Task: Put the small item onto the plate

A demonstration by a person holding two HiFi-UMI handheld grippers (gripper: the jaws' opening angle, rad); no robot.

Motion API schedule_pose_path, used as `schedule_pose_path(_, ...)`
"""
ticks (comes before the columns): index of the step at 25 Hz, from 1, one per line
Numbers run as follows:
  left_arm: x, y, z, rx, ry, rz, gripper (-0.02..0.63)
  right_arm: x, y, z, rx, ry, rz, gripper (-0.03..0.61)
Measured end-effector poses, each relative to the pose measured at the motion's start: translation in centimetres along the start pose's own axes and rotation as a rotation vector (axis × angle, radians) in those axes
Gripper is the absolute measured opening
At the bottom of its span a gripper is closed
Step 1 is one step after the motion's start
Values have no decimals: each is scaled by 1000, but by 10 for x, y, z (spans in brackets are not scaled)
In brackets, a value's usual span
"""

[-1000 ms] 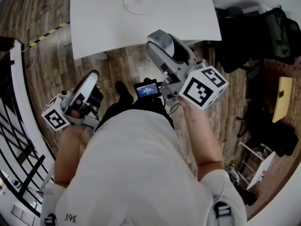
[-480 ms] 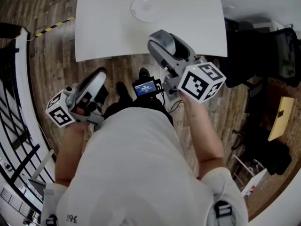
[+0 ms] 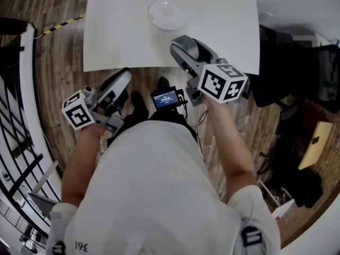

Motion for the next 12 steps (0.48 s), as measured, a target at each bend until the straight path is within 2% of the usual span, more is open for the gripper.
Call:
schedule_pose_path(5, -26, 15, -3, -40, -19, 38, 49, 24, 26, -6, -80, -92, -44, 316)
schedule_pose_path(12, -59, 34, -5, -85, -42, 92, 49, 42, 71, -5, -186, -320, -78, 316)
Point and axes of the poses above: the fingertips, and each gripper's own axes: y forward along the fingers, x to its right, z out of its top, the point moved 6 cm from there along -y, backward along the fingers, and after that the axes turned 1 degree about -z, right-handed, at the moved point
